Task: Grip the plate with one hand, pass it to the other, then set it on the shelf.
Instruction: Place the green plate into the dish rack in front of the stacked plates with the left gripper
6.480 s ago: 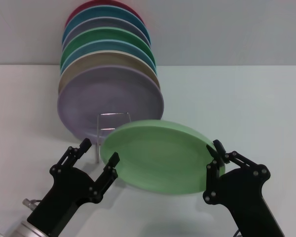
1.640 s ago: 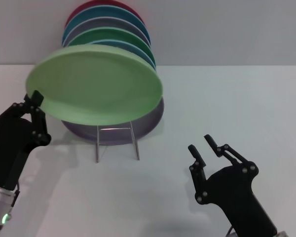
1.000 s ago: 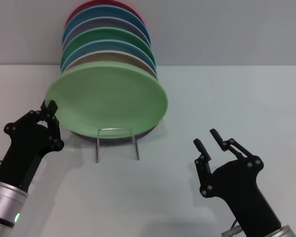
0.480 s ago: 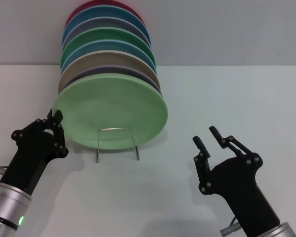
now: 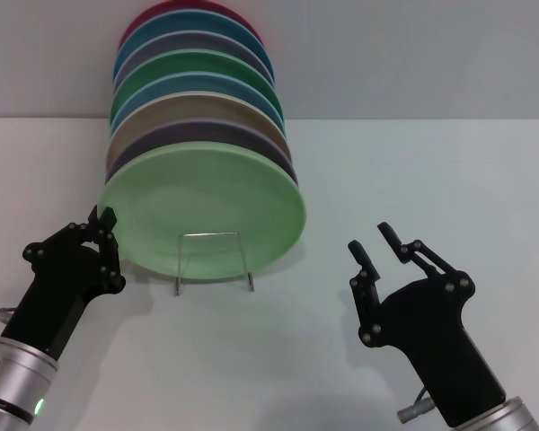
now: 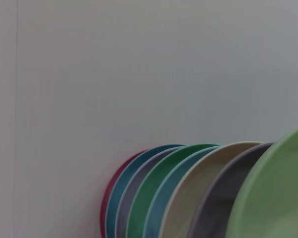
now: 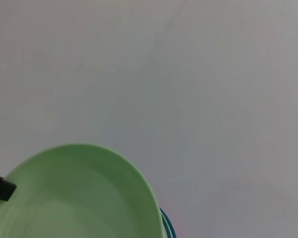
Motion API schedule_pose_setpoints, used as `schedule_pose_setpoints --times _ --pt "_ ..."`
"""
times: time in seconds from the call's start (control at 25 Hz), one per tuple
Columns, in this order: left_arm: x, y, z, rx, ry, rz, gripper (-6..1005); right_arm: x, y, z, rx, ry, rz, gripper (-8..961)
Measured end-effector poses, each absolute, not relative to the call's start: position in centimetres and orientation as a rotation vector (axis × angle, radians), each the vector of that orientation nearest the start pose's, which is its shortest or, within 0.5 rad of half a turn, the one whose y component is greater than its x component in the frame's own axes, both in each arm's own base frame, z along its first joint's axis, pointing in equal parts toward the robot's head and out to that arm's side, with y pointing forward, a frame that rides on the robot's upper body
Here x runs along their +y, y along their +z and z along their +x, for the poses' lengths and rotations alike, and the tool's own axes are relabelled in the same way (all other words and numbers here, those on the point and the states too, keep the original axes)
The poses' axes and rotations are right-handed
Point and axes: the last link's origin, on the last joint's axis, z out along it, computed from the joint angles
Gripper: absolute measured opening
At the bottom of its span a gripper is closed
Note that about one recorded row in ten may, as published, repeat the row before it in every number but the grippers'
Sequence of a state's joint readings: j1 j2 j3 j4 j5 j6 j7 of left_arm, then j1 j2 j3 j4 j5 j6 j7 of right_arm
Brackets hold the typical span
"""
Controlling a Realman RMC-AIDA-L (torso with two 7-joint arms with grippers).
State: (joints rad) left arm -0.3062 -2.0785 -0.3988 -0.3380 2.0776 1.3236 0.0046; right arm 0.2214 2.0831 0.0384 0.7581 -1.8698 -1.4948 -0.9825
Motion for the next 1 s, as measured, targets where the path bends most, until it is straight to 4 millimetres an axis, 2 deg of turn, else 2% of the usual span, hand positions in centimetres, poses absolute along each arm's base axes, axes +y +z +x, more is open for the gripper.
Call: schedule_pose_setpoints --times 0.48,0.56,0.72,0.92,1.0 --pt "27.0 -6.3 -29.7 -0.436 -0.806 -1.782 87 19.7 -10.4 21.3 -0.154 0.559 -1.722 325" --pt "26.8 -6.1 -29.7 -0.431 -0.817 -1.772 125 19.7 -10.3 21.3 -0.154 0.558 -1.72 331" --pt "25.1 -5.3 -29.9 -0.402 -0.864 -1.73 201 20.1 -10.0 21.5 -0.142 0.549 -1.699 343" --pt "21.6 -3.8 -30.2 -0.342 -0.941 -1.655 296 21.4 -9.0 22.5 -0.083 0.538 -1.646 358" --pt "20.7 -3.4 -30.4 -0.336 -0.957 -1.631 386 21.9 -8.5 23.0 -0.046 0.547 -1.624 364"
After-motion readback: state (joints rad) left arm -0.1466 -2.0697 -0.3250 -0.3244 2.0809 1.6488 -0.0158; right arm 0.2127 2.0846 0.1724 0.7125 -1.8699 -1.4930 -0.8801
